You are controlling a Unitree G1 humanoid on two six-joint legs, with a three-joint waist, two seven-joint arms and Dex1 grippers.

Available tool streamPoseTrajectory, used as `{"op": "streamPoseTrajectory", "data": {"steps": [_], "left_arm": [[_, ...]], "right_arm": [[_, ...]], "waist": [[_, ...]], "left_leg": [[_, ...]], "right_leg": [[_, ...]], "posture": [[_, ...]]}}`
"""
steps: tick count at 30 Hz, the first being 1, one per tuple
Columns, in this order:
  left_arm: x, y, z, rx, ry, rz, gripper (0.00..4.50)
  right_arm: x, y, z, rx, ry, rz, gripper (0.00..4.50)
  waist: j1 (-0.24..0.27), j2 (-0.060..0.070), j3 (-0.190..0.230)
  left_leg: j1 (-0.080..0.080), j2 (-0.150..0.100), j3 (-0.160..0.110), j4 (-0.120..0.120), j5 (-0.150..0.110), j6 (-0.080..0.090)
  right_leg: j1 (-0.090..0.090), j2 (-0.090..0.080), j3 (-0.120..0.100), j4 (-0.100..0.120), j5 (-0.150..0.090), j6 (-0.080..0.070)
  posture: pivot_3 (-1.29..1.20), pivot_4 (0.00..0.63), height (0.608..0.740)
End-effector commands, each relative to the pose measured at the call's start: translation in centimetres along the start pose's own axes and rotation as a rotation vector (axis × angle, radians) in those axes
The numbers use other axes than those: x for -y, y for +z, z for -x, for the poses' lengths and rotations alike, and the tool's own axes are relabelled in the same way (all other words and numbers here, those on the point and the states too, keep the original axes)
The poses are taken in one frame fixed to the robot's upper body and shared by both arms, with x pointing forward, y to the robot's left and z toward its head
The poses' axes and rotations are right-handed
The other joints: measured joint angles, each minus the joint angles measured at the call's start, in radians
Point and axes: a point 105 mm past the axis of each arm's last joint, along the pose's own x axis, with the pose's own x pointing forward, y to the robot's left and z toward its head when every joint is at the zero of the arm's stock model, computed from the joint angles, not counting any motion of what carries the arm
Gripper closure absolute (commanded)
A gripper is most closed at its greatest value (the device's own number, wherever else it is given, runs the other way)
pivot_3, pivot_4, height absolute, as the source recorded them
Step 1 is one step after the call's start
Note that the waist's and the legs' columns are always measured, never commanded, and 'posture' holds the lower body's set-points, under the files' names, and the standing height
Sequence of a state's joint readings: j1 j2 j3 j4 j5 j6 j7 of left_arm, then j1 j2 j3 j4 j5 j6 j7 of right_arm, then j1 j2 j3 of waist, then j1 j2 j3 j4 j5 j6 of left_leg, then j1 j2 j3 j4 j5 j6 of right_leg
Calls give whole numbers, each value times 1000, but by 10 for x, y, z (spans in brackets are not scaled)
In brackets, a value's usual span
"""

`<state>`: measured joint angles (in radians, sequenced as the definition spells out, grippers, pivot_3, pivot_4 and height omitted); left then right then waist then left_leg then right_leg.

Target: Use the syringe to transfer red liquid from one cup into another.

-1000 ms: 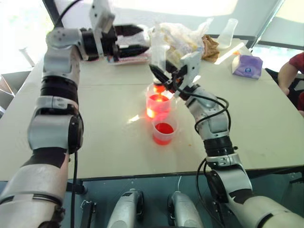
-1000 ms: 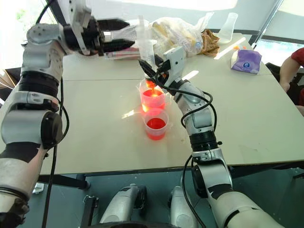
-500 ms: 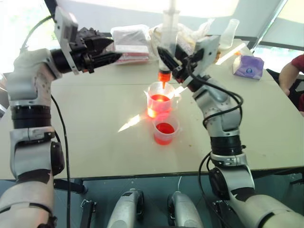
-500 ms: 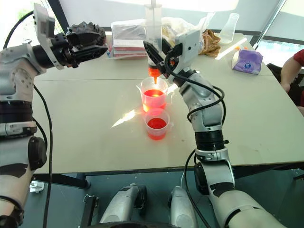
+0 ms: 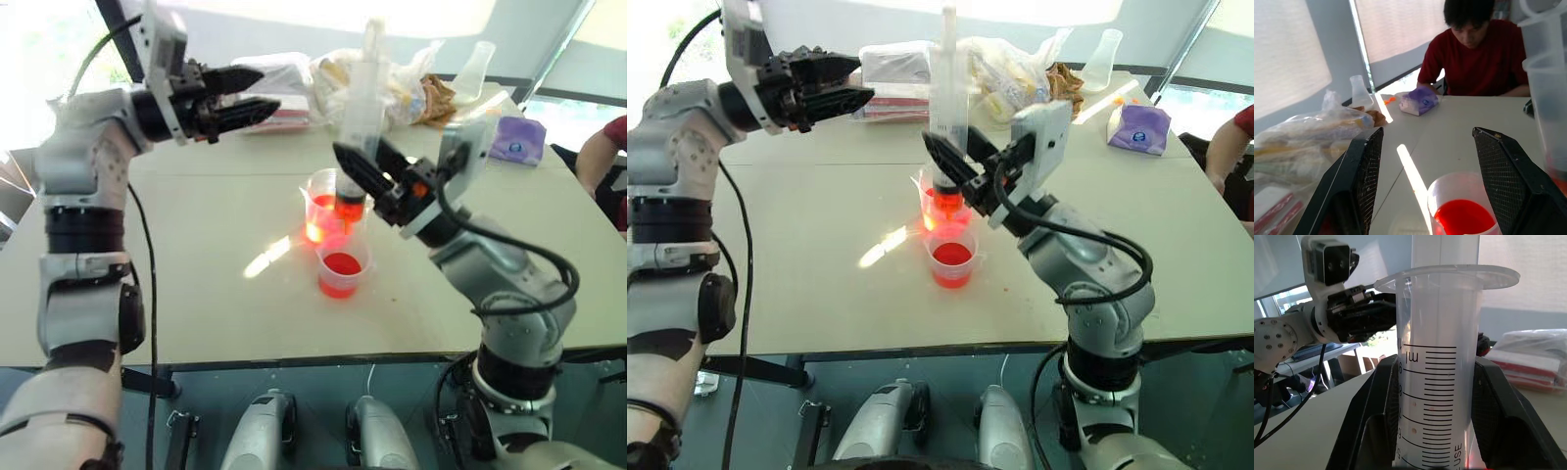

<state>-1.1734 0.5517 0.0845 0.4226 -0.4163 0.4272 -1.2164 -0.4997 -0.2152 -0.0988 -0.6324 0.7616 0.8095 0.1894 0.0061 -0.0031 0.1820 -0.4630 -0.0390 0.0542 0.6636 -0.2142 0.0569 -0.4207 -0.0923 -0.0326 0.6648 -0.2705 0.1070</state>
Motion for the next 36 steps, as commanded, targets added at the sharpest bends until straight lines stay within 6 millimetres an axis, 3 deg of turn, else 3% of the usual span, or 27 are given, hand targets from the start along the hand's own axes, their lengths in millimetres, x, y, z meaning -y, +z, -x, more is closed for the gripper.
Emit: {"op": "streamPoseTrajectory", "data": {"steps": [1, 5, 13, 26, 36], "left_arm": [[8, 22, -19, 57, -100, -59, 1448], [18, 35, -38, 105, -210, -50, 1448], [19, 41, -49, 118, -268, -74, 1448], [18, 14, -78, 55, -293, -110, 1448], [31, 24, -86, 107, -375, -121, 4270]], "right_arm": [[-11, 8, 3, 47, 17, 12, 3087], [-10, 1, 7, 32, 2, 16, 3087], [-9, -2, 8, 32, -15, 36, 3087], [-10, -11, 5, -31, 50, 154, 3087], [-9, -14, 6, -27, 36, 157, 3087]], "waist": [[4, 0, 0], [3, 0, 0], [1, 0, 0], [4, 0, 0], [4, -1, 0]], "left_leg": [[0, 0, 0, 0, -1, 1], [0, 0, 0, 1, -2, 3], [0, 1, 0, 1, -2, 4], [0, 1, 0, 2, -3, 5], [0, 1, 0, 2, -3, 5]], "right_leg": [[0, 0, 0, 0, 0, 0], [0, 1, 0, 0, 0, 0], [0, 2, 0, 0, 0, 0], [1, 2, 0, -1, 0, 0], [1, 2, 0, -1, 0, 0]], "posture": [[0, 150, 740], [0, 150, 740], [0, 150, 740], [0, 150, 740], [0, 150, 740]]}}
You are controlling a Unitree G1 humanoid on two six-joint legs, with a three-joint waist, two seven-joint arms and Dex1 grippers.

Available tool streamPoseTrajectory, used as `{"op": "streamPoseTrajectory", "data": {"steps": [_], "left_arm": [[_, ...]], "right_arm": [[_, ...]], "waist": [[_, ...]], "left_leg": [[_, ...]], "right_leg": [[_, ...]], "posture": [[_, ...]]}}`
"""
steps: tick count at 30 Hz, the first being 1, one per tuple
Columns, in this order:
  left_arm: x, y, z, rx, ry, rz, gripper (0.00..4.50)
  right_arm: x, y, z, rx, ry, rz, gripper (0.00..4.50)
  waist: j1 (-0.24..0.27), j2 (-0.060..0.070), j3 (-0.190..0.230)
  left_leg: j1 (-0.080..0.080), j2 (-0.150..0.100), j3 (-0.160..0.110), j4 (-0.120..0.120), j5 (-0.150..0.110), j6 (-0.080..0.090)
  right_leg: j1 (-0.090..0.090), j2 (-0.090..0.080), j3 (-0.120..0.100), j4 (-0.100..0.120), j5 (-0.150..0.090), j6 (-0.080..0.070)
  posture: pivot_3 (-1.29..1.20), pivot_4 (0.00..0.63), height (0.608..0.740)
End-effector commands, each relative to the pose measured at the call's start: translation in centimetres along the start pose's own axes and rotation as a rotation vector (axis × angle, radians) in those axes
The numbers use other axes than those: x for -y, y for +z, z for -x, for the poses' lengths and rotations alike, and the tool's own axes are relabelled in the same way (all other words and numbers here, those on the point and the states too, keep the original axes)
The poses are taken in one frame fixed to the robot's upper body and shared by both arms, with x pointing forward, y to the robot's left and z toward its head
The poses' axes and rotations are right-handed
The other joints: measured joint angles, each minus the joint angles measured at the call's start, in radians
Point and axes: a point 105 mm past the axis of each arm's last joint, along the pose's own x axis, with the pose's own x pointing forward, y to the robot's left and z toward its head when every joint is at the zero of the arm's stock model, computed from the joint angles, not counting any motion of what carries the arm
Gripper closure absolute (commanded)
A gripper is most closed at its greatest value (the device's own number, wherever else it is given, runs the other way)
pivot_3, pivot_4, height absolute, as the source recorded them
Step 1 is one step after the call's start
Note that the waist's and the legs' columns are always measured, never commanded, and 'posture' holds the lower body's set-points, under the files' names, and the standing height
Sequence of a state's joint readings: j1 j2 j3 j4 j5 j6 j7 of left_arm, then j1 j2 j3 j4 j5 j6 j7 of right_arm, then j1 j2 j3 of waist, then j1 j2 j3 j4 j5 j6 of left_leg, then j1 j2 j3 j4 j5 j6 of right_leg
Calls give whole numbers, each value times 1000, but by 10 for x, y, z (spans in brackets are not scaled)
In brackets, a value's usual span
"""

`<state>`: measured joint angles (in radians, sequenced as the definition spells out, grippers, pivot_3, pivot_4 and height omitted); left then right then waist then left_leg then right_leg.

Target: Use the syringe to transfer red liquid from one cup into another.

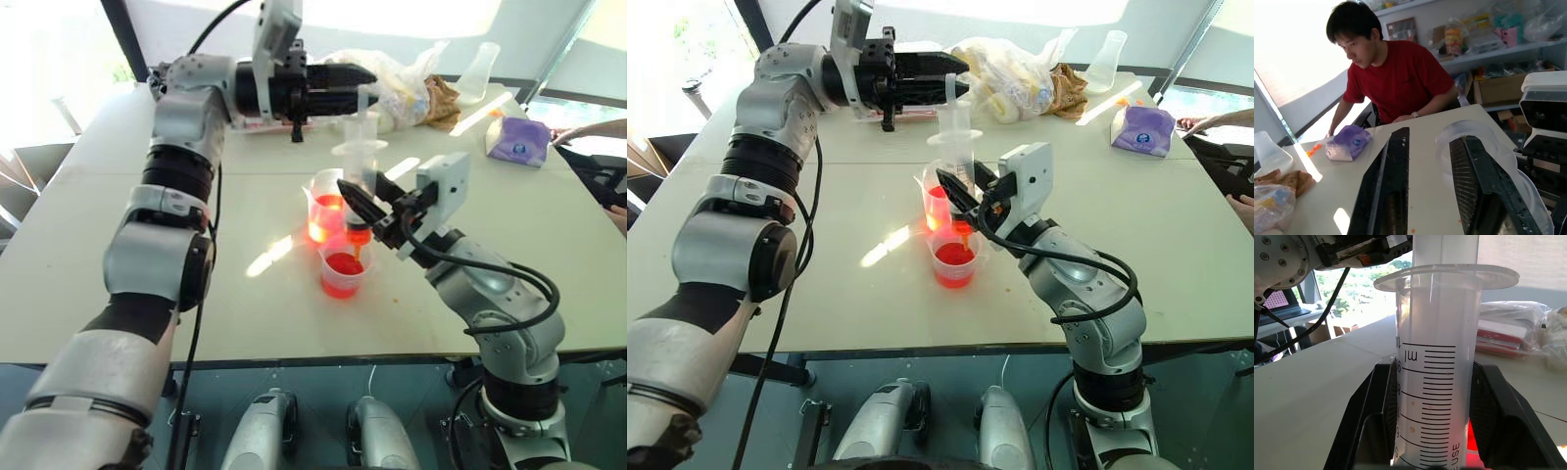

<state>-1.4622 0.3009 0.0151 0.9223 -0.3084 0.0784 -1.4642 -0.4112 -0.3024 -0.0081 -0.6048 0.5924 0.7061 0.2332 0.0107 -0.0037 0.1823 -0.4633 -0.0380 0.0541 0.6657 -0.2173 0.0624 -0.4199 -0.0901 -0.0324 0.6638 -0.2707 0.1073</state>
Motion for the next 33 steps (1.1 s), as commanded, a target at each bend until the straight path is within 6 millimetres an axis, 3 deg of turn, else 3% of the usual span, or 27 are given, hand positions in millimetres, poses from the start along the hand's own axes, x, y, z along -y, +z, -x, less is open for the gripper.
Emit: {"op": "streamPoseTrajectory", "data": {"steps": [1, 12, 33], "left_arm": [[2, 21, -8, 20, -34, -61, 4478], [38, -6, -16, -3, -157, 52, 4478], [65, -28, -23, 13, -172, 159, 4478]], "right_arm": [[-22, 15, -1, 76, 97, 15, 3087], [-21, 19, -3, 112, 74, 14, 3087], [-10, 37, 3, 120, 56, 76, 3087]], "waist": [[0, 0, 0], [-1, 0, 0], [1, 0, 0]], "left_leg": [[0, 0, 0, 0, 0, 0], [0, 0, -1, 0, 0, 0], [1, 0, -1, 0, 0, 0]], "right_leg": [[0, 0, 0, 0, 0, 0], [0, 0, 1, 0, 0, 0], [1, 0, 1, 0, 0, 0]], "posture": [[0, 150, 740], [0, 150, 740], [0, 150, 740]]}}
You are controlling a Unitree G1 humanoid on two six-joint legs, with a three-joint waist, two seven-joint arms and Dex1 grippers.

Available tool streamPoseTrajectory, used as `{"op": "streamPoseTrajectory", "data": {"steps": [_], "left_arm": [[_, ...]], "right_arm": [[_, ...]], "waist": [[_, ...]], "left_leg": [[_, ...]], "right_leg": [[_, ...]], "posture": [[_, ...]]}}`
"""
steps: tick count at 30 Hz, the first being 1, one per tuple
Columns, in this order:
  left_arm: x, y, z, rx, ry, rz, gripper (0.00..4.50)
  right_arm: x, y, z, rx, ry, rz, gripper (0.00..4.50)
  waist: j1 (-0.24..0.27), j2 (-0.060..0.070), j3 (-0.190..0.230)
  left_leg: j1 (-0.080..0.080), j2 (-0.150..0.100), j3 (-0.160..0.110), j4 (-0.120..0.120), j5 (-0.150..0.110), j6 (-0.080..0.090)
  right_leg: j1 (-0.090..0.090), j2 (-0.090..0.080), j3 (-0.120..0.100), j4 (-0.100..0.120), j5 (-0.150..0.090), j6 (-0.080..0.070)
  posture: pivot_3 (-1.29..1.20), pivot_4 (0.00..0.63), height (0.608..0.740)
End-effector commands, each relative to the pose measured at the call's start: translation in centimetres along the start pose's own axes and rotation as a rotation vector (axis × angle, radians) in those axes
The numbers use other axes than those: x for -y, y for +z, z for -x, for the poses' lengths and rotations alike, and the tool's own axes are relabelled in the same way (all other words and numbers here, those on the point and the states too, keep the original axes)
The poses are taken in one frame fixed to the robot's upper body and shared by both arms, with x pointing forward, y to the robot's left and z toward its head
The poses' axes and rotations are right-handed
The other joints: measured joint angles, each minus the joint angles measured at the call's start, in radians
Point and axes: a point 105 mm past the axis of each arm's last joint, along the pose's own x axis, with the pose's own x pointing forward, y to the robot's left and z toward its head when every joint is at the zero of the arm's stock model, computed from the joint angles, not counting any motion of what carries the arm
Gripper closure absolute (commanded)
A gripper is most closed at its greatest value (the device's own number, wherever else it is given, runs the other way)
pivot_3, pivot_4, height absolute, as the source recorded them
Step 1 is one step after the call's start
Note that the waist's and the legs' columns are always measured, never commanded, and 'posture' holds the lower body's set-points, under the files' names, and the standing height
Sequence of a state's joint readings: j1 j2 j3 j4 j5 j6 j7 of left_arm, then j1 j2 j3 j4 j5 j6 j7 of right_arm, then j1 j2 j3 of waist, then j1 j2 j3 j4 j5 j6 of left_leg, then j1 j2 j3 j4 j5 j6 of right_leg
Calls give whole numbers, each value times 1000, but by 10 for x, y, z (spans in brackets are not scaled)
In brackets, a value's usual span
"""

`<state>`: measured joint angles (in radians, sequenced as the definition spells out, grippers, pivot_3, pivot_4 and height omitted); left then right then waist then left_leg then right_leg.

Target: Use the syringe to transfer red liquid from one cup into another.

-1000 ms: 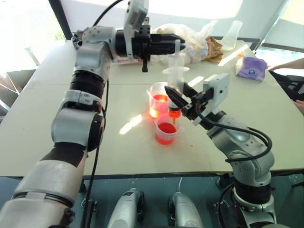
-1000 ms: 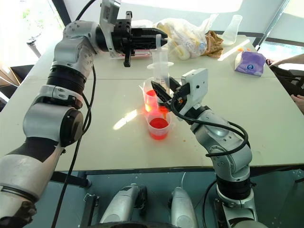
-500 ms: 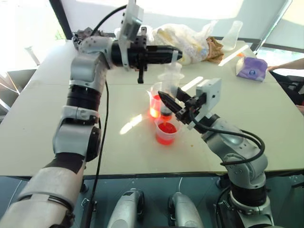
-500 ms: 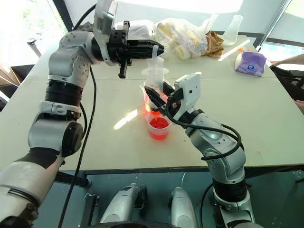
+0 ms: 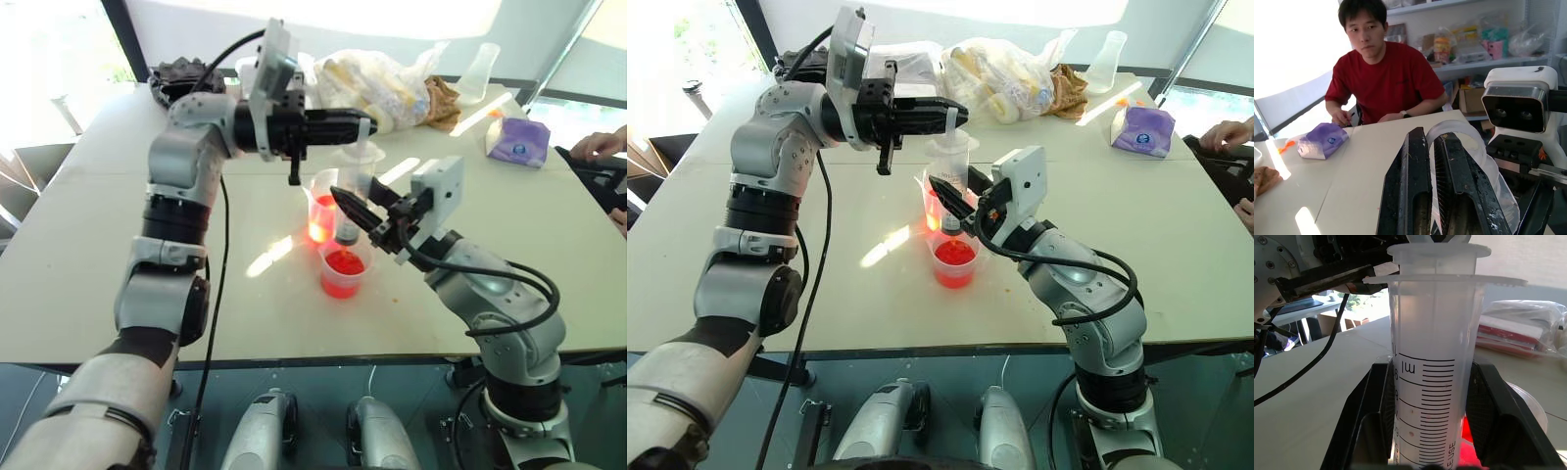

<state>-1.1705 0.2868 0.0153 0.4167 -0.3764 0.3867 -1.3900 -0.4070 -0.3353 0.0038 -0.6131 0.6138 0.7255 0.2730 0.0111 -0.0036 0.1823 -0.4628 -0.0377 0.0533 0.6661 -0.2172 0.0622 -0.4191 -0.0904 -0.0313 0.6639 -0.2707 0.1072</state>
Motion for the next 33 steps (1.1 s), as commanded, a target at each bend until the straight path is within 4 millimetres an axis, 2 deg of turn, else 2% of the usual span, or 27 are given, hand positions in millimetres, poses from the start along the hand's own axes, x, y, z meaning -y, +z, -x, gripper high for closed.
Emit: {"op": "streamPoseTrajectory", "data": {"steps": [1, 5, 6, 11, 16, 20, 22, 24, 27, 29, 31, 33], "left_arm": [[24, -15, -24, -31, -148, 50, 4478], [22, -13, -23, -23, -126, 53, 4478], [21, -9, -21, -14, -126, 67, 3926], [1, 16, -9, 43, -24, 45, 2859], [-16, 43, 33, 46, 128, 27, 1612], [-18, 55, 74, 47, 257, 89, 1612], [-14, 51, 100, 23, 364, 117, 1612], [-5, 38, 121, -18, 471, 132, 1612], [14, 17, 132, -78, 554, 167, 1612], [36, -7, 133, -145, 601, 187, 1612], [52, -23, 131, -188, 629, 192, 1612], [65, -36, 131, -217, 665, 197, 1612]], "right_arm": [[-3, 41, 2, 152, -6, 73, 3087], [-4, 44, 3, 152, 1, 76, 3087], [-5, 45, 3, 152, 7, 76, 3087], [-6, 47, 5, 142, 30, 86, 3087], [-7, 49, 7, 130, 40, 104, 3087], [0, 60, 10, 150, 24, 93, 3087], [12, 71, 14, 176, 2, 33, 3087], [31, 83, 17, 185, -28, -66, 3087], [62, 88, 17, 61, -78, -138, 3087], [96, 66, 18, -211, -153, -202, 3087], [117, 45, 27, -423, -212, -300, 3087], [129, 30, 32, -562, -240, -380, 3087]], "waist": [[0, 0, 0], [1, 0, 0], [1, 0, 0], [0, 0, 0], [-3, 0, 0], [-8, 0, 0], [-14, 0, 0], [-22, 0, 0], [-13, 0, 0], [-12, 1, 0], [-7, 0, -1], [-9, 0, -1]], "left_leg": [[0, 0, 0, 0, 0, 0], [0, 0, 0, 0, 0, 0], [0, 0, 0, 0, 0, 0], [0, 0, 0, 0, 0, 0], [0, 0, 0, 0, 0, 0], [0, 0, 0, -1, 0, 0], [0, 0, 0, -1, 0, 0], [1, 0, -1, -1, 0, -1], [2, 0, -2, -1, 3, -5], [1, 0, -3, -1, 3, -6], [2, -2, -1, -3, 2, -6], [2, -1, -3, -5, 1, -8]], "right_leg": [[0, 0, 0, 0, 0, 0], [0, 0, 0, 0, 0, 0], [0, 0, 0, 0, 0, 0], [0, 0, 0, 0, 0, 0], [0, 0, 0, 0, 0, 0], [-1, 0, 0, 0, 0, 0], [0, 0, 0, 0, 0, 0], [0, -3, 0, 0, 0, 0], [2, -5, -1, -1, 0, 0], [3, -6, -1, -3, 0, 0], [4, -7, 1, -5, 0, -1], [5, -7, 1, -10, 0, -4]], "posture": [[0, 150, 740], [0, 150, 740], [0, 150, 740], [0, 150, 740], [0, 150, 740], [0, 150, 740], [0, 150, 740], [0, 150, 740], [0, 150, 740], [0, 150, 740], [0, 150, 740], [0, 150, 740]]}}
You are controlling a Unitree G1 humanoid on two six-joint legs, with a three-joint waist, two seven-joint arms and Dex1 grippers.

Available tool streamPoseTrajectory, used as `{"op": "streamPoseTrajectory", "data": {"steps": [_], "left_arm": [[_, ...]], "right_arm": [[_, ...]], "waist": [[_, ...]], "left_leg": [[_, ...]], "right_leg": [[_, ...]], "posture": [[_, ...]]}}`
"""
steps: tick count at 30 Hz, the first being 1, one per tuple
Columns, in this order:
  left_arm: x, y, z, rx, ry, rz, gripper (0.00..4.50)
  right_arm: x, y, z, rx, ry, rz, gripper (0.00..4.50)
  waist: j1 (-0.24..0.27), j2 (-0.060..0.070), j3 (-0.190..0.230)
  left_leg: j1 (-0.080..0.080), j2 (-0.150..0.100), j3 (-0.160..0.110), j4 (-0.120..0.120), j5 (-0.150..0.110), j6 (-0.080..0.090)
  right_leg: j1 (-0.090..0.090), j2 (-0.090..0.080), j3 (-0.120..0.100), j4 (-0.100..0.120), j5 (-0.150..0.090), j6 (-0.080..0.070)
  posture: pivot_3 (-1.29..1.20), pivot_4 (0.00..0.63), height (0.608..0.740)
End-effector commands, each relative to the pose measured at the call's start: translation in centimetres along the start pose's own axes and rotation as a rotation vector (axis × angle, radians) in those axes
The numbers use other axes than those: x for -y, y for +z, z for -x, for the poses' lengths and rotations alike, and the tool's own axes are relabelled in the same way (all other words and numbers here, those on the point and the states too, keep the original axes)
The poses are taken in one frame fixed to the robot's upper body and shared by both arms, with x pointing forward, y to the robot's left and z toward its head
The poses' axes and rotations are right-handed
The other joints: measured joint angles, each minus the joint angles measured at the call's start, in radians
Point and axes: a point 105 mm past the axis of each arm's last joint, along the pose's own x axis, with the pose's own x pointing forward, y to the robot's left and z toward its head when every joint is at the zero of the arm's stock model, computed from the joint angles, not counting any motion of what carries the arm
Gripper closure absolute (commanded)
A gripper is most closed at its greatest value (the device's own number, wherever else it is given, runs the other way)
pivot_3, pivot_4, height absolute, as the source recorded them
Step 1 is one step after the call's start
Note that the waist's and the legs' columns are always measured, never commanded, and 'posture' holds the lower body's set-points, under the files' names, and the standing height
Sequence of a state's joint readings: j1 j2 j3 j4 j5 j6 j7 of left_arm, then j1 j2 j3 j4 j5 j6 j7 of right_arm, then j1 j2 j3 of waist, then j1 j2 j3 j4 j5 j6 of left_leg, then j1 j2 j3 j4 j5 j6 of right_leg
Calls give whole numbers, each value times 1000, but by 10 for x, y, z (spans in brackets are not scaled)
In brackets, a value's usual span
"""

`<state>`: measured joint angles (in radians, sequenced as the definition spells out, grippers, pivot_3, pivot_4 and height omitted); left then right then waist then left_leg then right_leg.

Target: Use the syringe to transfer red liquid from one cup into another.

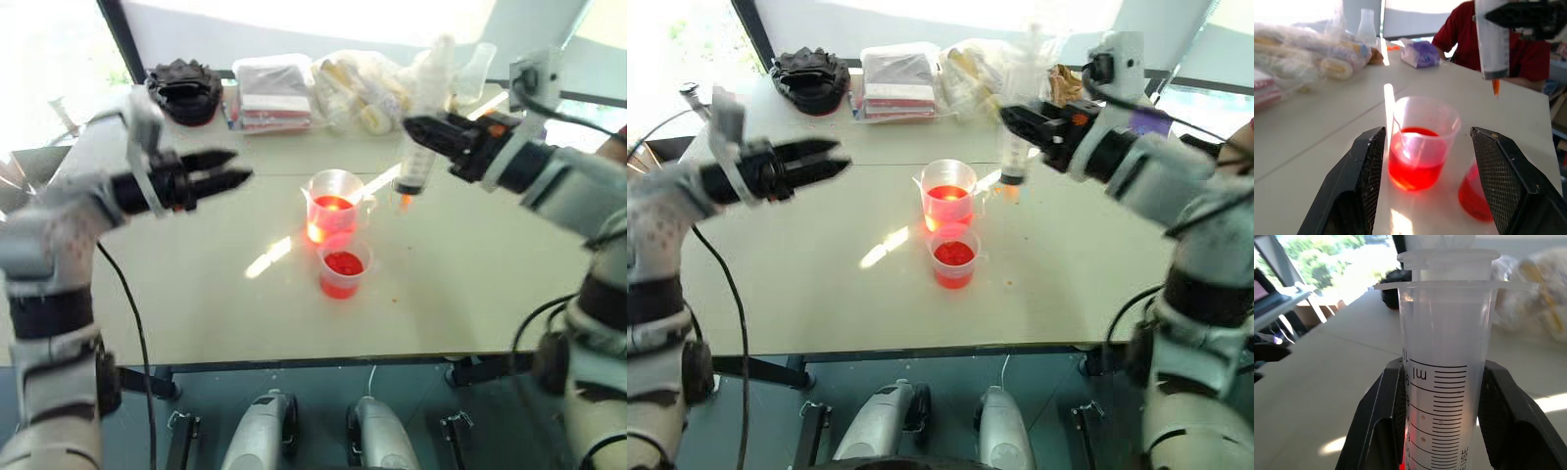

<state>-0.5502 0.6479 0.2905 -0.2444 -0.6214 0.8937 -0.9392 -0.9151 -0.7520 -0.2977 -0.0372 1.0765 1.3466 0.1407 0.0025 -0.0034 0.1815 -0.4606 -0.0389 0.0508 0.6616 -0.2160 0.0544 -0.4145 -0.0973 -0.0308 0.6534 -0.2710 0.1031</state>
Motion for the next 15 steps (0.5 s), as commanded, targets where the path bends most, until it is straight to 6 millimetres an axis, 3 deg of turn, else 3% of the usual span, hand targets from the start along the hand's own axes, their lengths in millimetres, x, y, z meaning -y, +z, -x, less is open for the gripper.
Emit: {"op": "streamPoseTrajectory", "data": {"steps": [1, 6, 15], "left_arm": [[18, -2, 6, 13, 51, -71, 1612], [35, -23, 15, 12, 113, -25, 1612], [43, -40, 20, 27, 210, 21, 1612]], "right_arm": [[22, -27, -5, -263, -29, -127, 3087], [33, -52, -23, -478, -23, -303, 3087], [49, -94, -55, -638, -78, -310, 3087]], "waist": [[-3, 0, 0], [-17, 1, 0], [-16, 2, -1]], "left_leg": [[0, 0, 0, -2, 0, 0], [-1, 0, 1, -6, -1, 4], [-1, 0, 2, -11, 2, -2]], "right_leg": [[0, 0, 0, -1, 0, -1], [-2, 0, 0, -4, 2, 1], [-4, 0, 1, -5, 2, 2]], "posture": [[0, 150, 740], [0, 150, 740], [0, 150, 740]]}}
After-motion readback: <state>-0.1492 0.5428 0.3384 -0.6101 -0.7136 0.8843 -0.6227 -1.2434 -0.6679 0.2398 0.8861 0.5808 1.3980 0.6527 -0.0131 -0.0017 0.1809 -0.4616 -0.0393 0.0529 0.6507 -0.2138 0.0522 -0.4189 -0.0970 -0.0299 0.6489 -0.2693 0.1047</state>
